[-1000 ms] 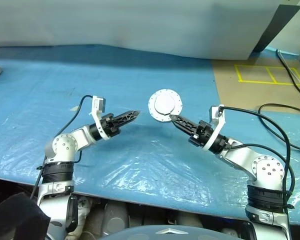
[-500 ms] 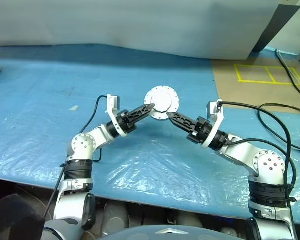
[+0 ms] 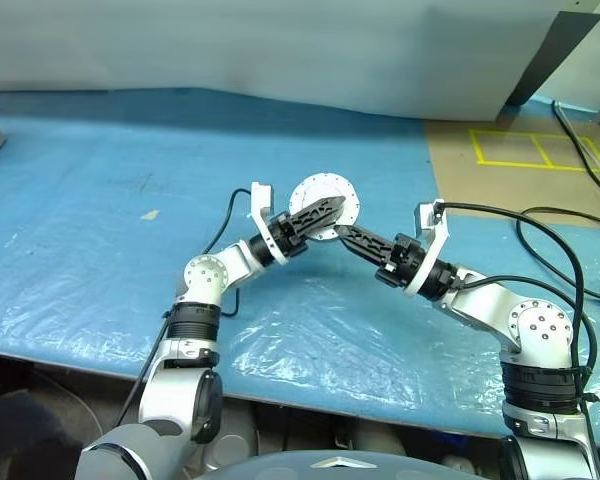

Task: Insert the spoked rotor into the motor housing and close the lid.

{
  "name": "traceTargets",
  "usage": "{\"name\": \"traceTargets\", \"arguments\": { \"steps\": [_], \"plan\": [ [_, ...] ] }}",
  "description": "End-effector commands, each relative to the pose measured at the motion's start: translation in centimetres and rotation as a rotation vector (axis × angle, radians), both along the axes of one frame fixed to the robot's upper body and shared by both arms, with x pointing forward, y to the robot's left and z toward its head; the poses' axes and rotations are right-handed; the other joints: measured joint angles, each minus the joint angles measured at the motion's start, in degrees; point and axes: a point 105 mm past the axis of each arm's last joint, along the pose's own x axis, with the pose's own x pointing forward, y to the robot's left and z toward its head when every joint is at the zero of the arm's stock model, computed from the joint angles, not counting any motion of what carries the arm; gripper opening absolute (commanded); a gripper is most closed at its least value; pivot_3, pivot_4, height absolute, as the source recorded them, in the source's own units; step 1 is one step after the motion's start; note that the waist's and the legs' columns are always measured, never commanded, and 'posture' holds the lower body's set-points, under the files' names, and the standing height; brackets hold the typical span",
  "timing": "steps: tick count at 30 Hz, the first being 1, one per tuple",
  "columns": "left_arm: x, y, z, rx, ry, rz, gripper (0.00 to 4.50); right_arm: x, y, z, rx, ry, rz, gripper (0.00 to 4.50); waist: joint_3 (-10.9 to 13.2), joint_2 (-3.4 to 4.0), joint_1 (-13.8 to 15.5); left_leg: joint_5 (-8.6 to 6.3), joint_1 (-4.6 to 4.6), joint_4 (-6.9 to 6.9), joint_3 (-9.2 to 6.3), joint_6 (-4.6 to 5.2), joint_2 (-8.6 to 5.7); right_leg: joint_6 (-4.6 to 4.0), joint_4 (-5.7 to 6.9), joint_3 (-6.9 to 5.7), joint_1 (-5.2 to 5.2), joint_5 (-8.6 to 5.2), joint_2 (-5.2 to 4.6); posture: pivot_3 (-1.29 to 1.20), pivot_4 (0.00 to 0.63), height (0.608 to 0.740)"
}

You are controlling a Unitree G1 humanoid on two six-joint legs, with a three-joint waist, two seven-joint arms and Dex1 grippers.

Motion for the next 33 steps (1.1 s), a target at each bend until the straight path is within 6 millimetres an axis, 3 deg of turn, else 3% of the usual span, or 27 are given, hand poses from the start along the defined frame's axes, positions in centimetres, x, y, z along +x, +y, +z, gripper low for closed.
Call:
{"name": "traceTargets", "arguments": {
  "steps": [1, 5, 7, 11, 24, 31, 33],
  "plan": [
    [0.8, 0.6, 0.9, -0.027, -0.002, 0.049, 4.27, -0.6, 0.3, 2.1, 0.074, -0.072, 0.021, 1.07, 0.0, 0.0, -0.1, 0.0, 0.0, 0.0, 0.0, 0.0, 0.0, 0.0, 0.0, 0.0, 0.0, 0.0, 0.0, 0.0, 0.15, 0.74],
    [0.6, 0.5, 0.2, 0.035, -0.001, 0.051, 3.25, -0.5, 0.4, 1.9, 0.08, -0.063, 0.011, 1.07, 0.0, -0.01, 0.1, 0.0, -0.03, 0.0, -0.01, 0.0, 0.0, 0.0, -0.02, -0.01, 0.0, 0.0, 0.0, 0.0, 0.15, 0.74],
    [0.2, 0.3, 0.1, 0.054, -0.018, 0.034, 3.25, -0.4, 0.4, 1.9, 0.084, -0.06, 0.008, 1.07, 0.0, -0.01, 0.1, 0.0, -0.04, 0.0, -0.01, 0.0, 0.0, 0.0, -0.02, -0.01, 0.0, 0.0, 0.0, 0.0, 0.15, 0.74],
    [-0.5, 0.0, 0.0, 0.079, -0.042, 0.001, 2.63, -0.3, 0.6, 1.7, 0.088, -0.052, 0.004, 1.07, 0.0, -0.02, 0.1, 0.0, -0.04, -0.01, -0.01, 0.0, 0.0, 0.0, -0.02, -0.02, 0.0, 0.0, 0.0, 0.0, 0.15, 0.74],
    [-0.7, 0.3, 0.2, 0.068, -0.038, -0.018, 2.63, 0.6, 0.9, 0.5, 0.001, -0.044, -0.081, 1.07, 0.0, -0.02, 0.1, 0.0, -0.04, 0.01, -0.01, 0.0, 0.0, 0.0, -0.02, -0.02, 0.0, 0.0, 0.0, 0.0, 0.15, 0.74],
    [0.0, 0.3, -0.3, 0.104, -0.026, 0.021, 2.48, 0.5, 1.2, 0.5, 0.018, -0.036, -0.06, 3.45, 0.0, -0.05, 0.1, 0.0, -0.04, 0.02, -0.02, 0.0, -0.01, 0.02, -0.02, -0.02, 0.0, 0.01, -0.01, 0.0, 0.15, 0.74],
    [0.3, 0.4, -0.2, 0.108, -0.028, 0.043, 2.48, 0.5, 1.2, 0.6, 0.02, -0.039, -0.056, 3.45, 0.0, -0.05, 0.1, 0.0, -0.04, 0.02, -0.02, 0.0, -0.01, 0.02, -0.02, -0.02, 0.0, 0.01, -0.01, 0.0, 0.15, 0.74]
  ]
}}
